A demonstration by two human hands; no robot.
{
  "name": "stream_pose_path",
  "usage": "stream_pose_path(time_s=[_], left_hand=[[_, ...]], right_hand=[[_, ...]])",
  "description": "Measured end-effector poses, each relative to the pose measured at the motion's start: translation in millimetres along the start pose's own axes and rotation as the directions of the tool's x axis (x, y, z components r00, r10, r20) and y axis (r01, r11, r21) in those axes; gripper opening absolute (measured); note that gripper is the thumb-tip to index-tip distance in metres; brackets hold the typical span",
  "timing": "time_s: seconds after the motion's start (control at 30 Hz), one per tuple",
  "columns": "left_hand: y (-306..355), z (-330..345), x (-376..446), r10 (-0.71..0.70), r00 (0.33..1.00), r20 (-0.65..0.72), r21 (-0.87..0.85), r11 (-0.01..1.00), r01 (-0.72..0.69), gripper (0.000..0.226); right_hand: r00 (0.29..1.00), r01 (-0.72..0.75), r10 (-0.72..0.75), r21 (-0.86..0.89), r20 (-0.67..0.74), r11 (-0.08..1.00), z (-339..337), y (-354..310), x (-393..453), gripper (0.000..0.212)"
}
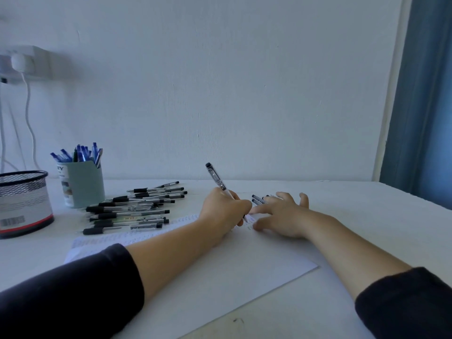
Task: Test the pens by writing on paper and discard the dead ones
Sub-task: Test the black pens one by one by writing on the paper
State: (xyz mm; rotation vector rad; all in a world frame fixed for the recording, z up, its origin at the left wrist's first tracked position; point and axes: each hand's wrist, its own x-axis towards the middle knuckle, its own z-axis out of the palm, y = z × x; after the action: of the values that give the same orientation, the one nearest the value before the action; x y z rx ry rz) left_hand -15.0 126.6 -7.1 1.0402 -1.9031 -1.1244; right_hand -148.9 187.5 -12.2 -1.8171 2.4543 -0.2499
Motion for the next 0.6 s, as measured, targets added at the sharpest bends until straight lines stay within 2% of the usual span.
stream_pose_path(time_s=[0.17,0.6], left_hand=[[-1.9,1.8,-0.1,0.051,0.999,-0.017,0.080,0.996,-0.049,0.014],[-1.0,3.5,-1.8,0.085,0.996,-0.005,0.150,0.985,-0.083,0.007]], right_hand=[[1.000,0.007,-0.007,0.009,-0.005,1.000,0.3,0.0,-0.7,0.039],[1.000,0.009,-0.010,0.035,0.009,0.999,-1.6,-1.0,-3.6,0.040]])
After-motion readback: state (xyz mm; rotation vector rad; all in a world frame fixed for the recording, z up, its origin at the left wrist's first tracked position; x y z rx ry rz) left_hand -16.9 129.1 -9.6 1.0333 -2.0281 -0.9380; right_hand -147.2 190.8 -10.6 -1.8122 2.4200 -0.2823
